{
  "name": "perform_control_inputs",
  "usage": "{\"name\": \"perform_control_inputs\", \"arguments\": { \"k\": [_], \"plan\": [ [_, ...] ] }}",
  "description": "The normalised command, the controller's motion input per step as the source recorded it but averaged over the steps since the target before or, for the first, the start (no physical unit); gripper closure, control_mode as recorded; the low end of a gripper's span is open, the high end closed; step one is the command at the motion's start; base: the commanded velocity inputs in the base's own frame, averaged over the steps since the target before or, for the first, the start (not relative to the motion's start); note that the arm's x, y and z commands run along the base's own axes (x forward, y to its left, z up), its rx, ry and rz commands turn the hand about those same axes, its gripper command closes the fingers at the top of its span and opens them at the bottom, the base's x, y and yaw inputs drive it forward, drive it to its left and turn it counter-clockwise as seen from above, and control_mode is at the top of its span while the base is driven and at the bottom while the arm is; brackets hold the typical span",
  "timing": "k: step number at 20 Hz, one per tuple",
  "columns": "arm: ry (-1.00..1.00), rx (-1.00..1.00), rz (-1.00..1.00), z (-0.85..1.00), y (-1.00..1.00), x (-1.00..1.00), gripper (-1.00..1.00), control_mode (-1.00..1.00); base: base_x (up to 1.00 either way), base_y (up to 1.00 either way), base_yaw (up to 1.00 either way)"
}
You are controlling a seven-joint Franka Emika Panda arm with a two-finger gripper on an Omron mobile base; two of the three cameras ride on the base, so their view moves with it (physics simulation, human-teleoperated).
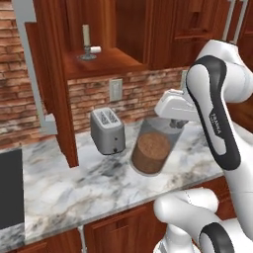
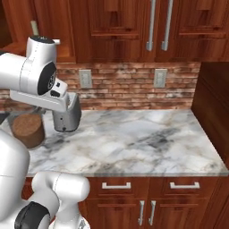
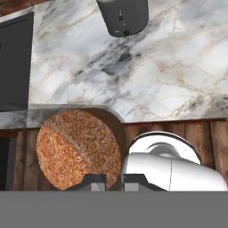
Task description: Pick the candle and jar from the dining table and place them in the open cabinet. Close the cabinet after placing the objects.
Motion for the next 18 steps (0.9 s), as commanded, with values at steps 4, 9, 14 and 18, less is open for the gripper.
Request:
{"name": "perform_control_inputs", "arguments": {
  "k": [4,9,14,18],
  "plan": [
    [0.00,0.00,0.00,0.00,0.00,0.00,1.00,1.00,0.00,0.58,0.00],
    [0.00,0.00,0.00,0.00,0.00,0.00,1.00,1.00,0.02,0.51,0.00],
    [0.00,0.00,0.00,0.00,0.00,0.00,1.00,1.00,0.21,0.06,0.00],
    [0.00,0.00,0.00,0.00,0.00,0.00,1.00,1.00,0.48,0.00,0.01]
  ]
}}
